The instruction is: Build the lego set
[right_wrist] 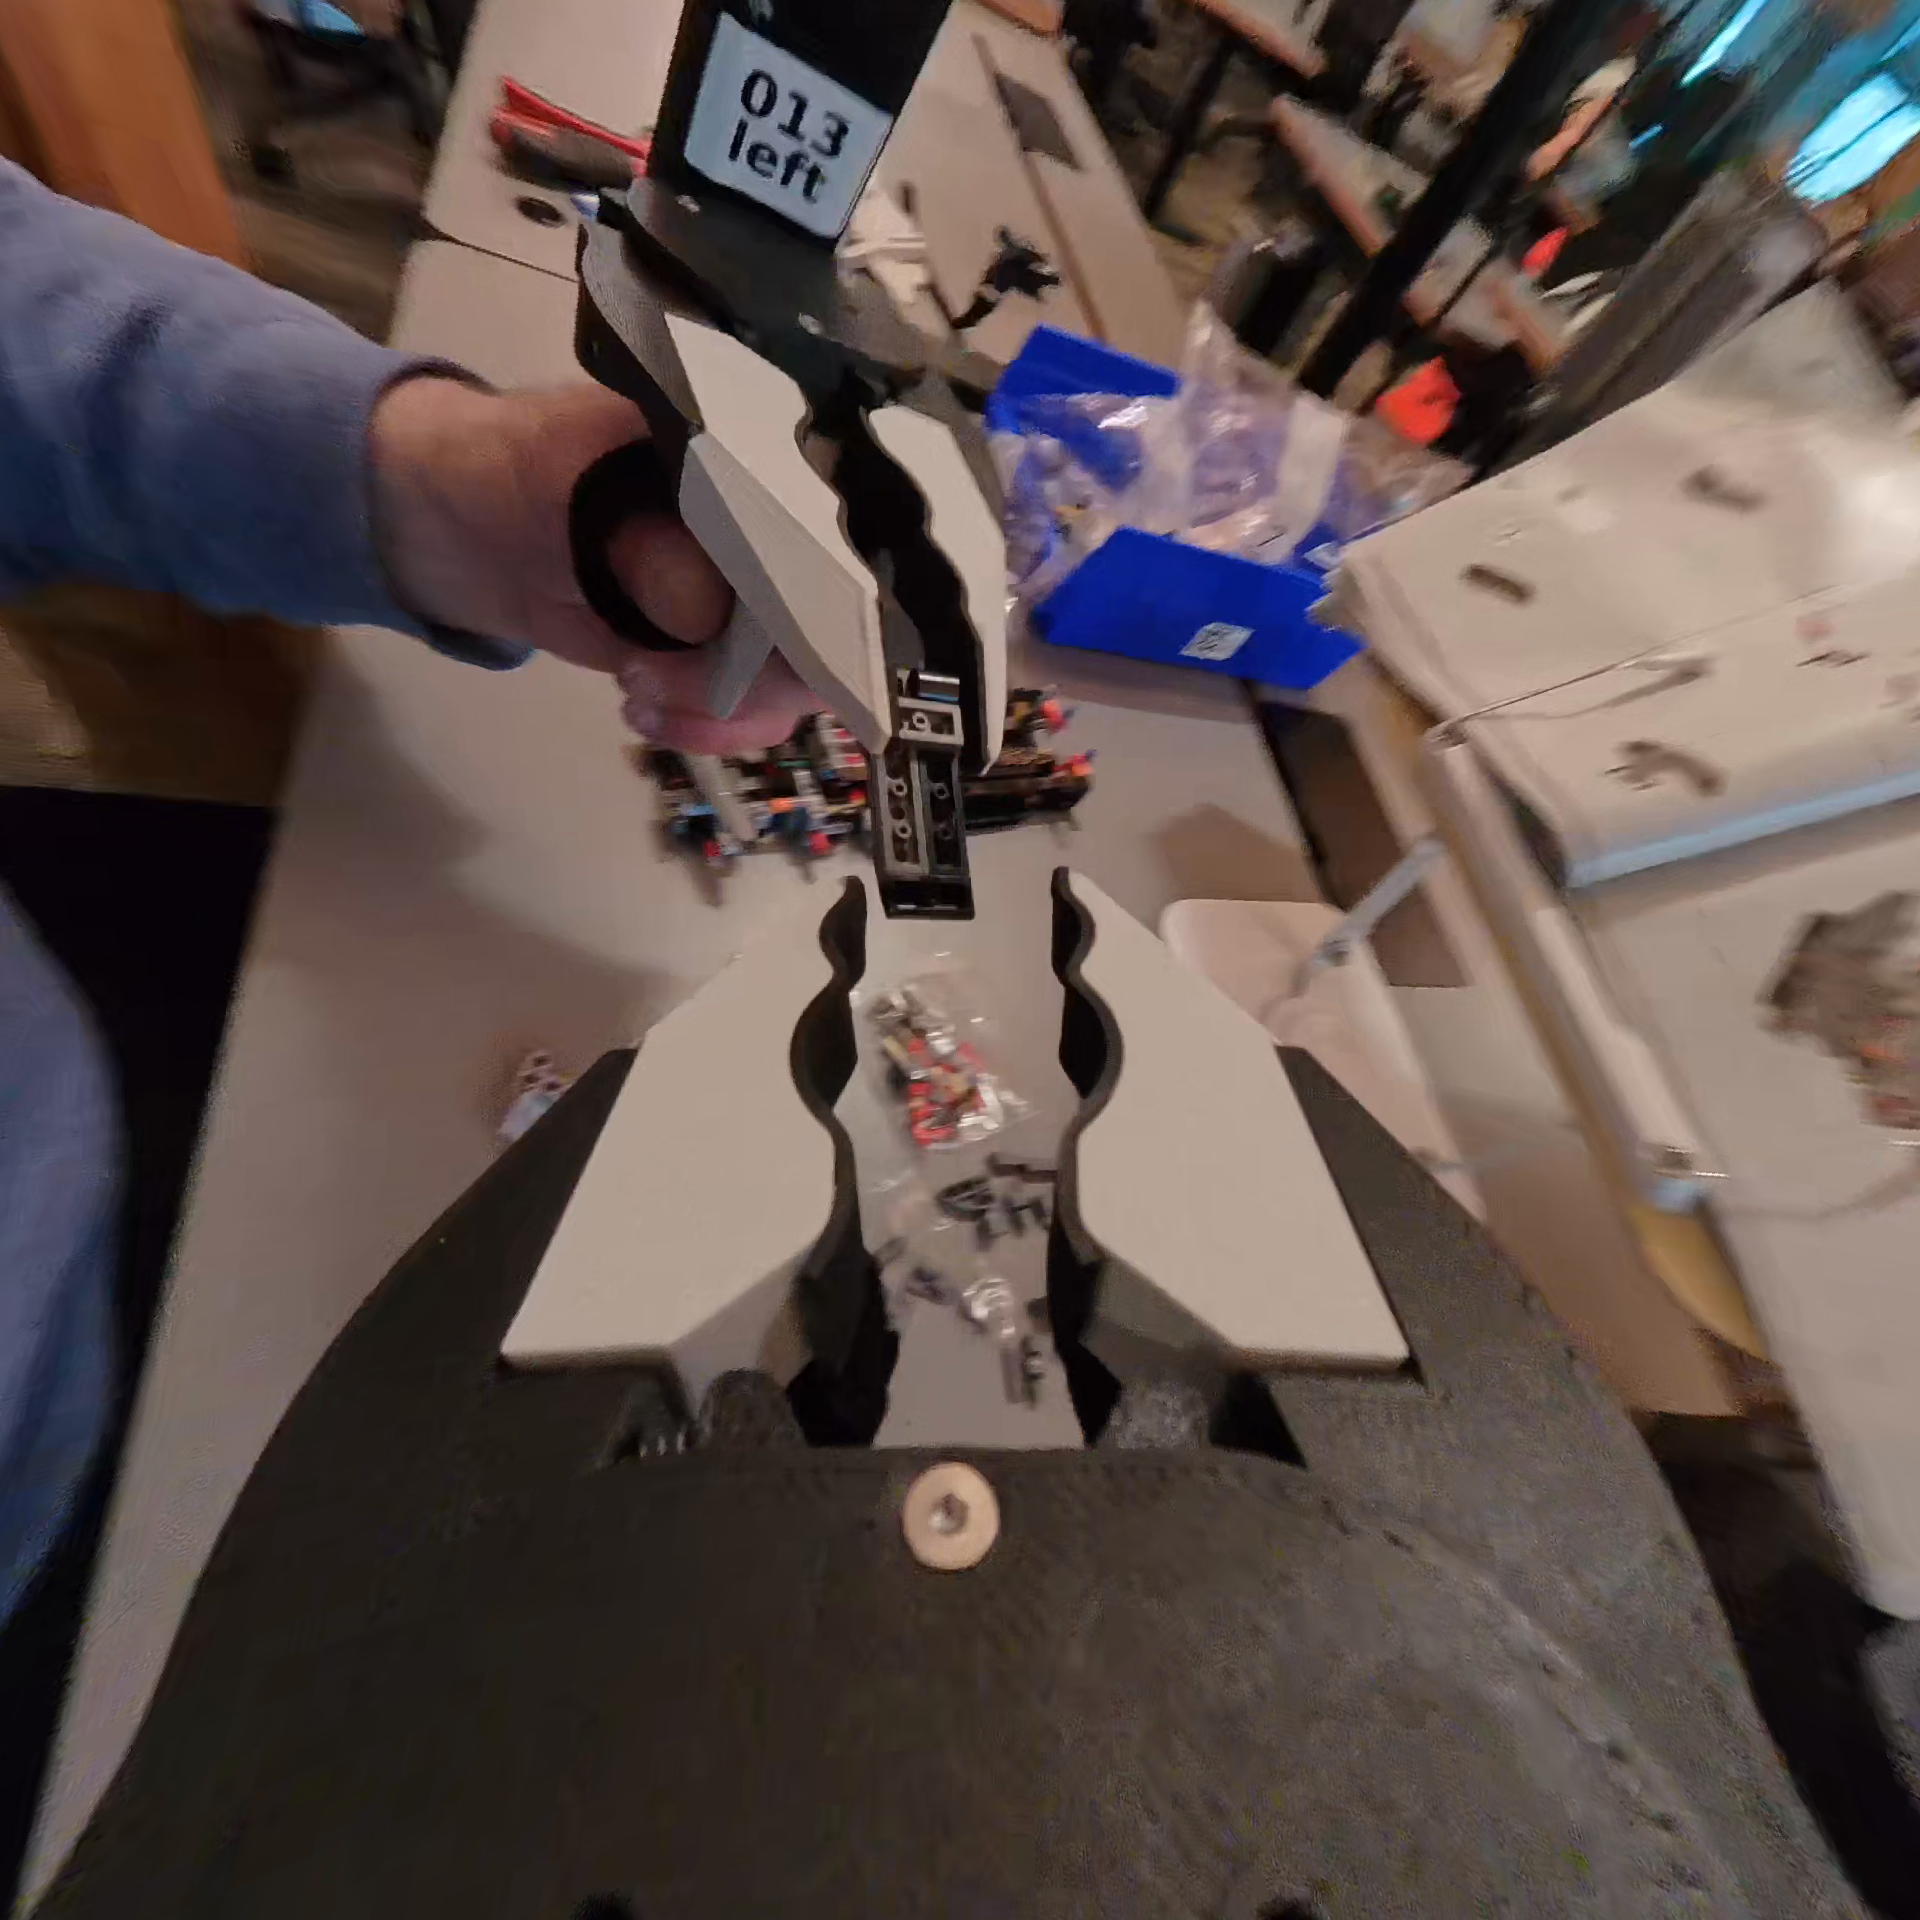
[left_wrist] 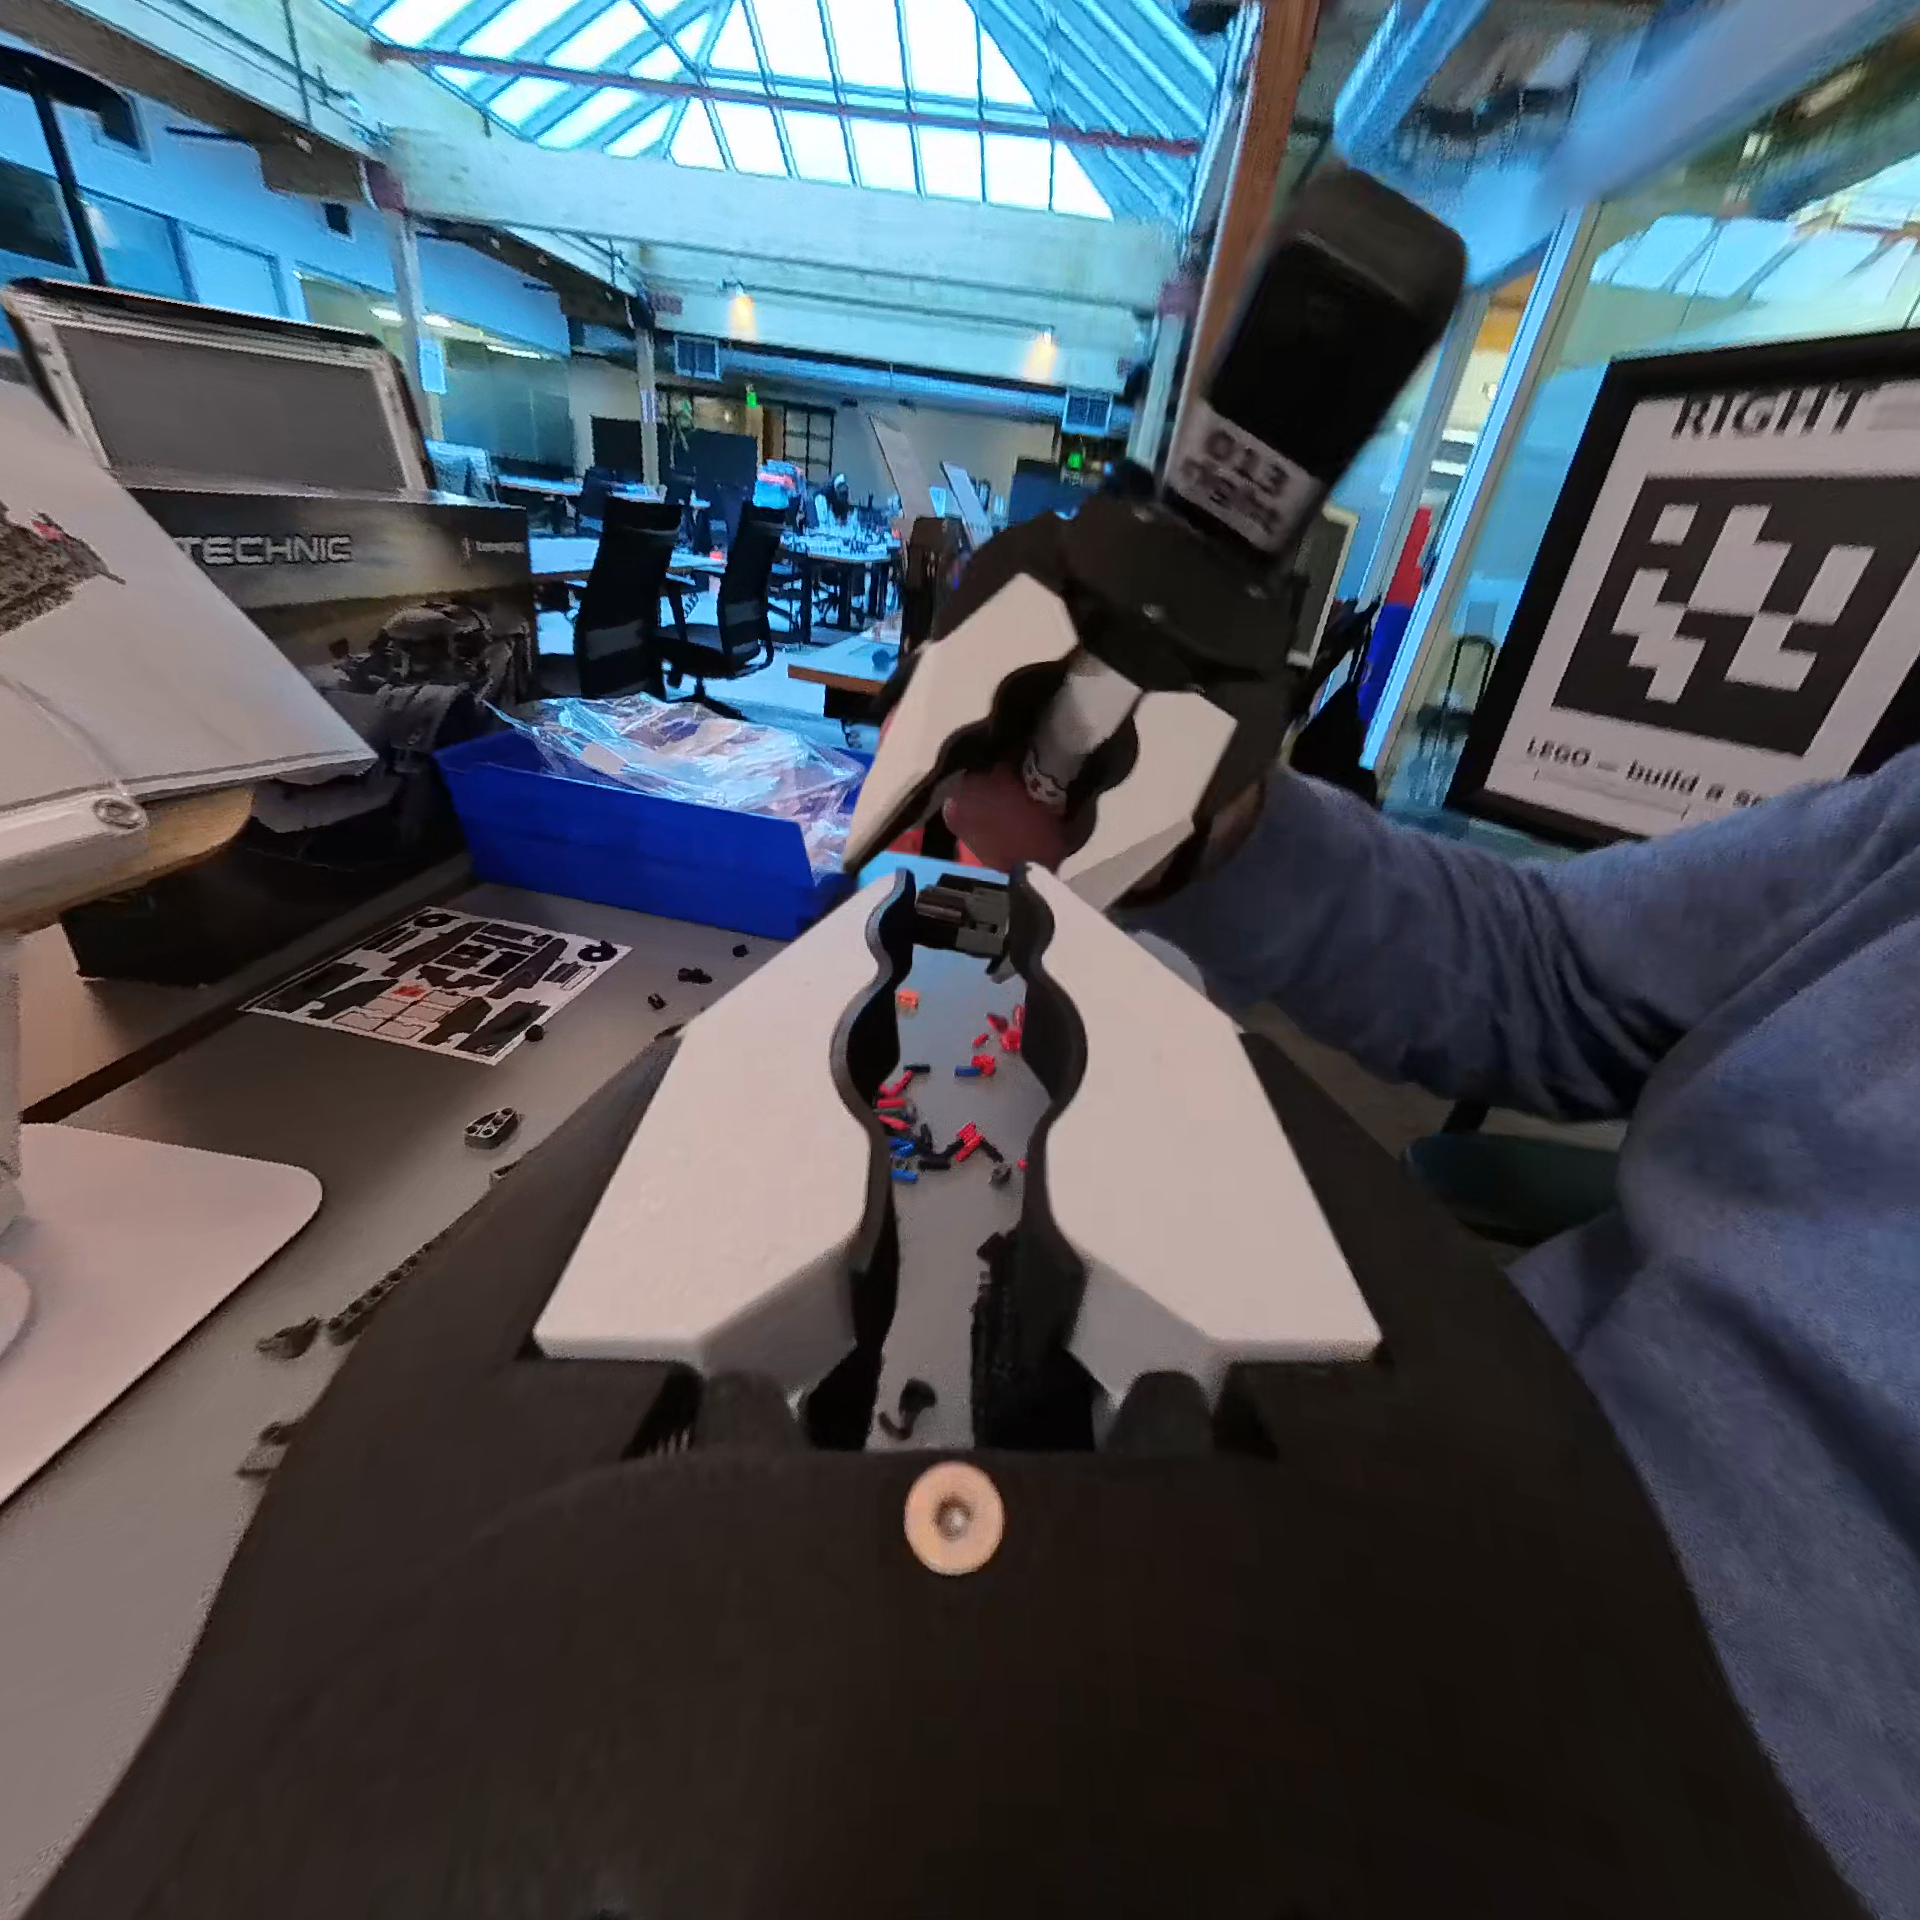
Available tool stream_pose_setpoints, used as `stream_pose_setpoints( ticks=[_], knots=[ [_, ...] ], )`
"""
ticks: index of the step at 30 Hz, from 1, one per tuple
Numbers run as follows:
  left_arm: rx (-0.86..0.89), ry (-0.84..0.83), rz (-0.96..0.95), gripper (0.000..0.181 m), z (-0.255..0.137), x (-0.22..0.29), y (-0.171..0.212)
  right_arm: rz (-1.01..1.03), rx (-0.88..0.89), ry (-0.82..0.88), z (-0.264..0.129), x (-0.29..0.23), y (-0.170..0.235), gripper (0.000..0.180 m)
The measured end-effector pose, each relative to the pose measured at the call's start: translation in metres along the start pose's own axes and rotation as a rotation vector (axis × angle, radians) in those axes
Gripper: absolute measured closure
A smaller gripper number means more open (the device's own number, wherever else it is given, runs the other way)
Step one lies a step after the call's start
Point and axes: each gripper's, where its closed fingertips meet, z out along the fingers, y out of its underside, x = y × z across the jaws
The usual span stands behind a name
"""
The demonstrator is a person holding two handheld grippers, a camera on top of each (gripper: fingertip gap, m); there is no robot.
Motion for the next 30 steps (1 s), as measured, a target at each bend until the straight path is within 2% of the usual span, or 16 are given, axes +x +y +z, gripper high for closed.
stream_pose_setpoints(
  ticks=[6, 8, 10, 16, 22, 25, 30],
  knots=[
    [0.101, 0.013, -0.130, 0.165, 0.000, -0.005, -0.005, -0.308, -0.087, 0.257, -0.002, 0.003, -0.008, 0.154],
    [0.114, 0.029, -0.162, 0.164, 0.001, -0.003, -0.005, -0.398, -0.125, 0.321, 0.000, 0.004, -0.008, 0.167],
    [0.139, 0.032, -0.187, 0.165, 0.001, -0.002, -0.008, -0.464, -0.137, 0.359, 0.001, 0.004, -0.010, 0.172],
    [0.160, -0.019, -0.150, 0.164, -0.001, -0.005, -0.013, -0.451, -0.113, 0.347, 0.002, 0.004, -0.013, 0.176],
    [0.127, -0.035, -0.105, 0.151, -0.001, -0.005, -0.014, -0.434, -0.099, 0.318, 0.001, 0.003, -0.018, 0.177],
    [0.112, -0.046, -0.044, 0.151, -0.003, -0.005, -0.015, -0.399, -0.077, 0.302, 0.001, 0.004, -0.020, 0.177],
    [0.101, -0.048, -0.027, 0.149, -0.007, -0.008, -0.017, -0.464, -0.087, 0.340, -0.002, 0.008, -0.021, 0.177]
  ],
)
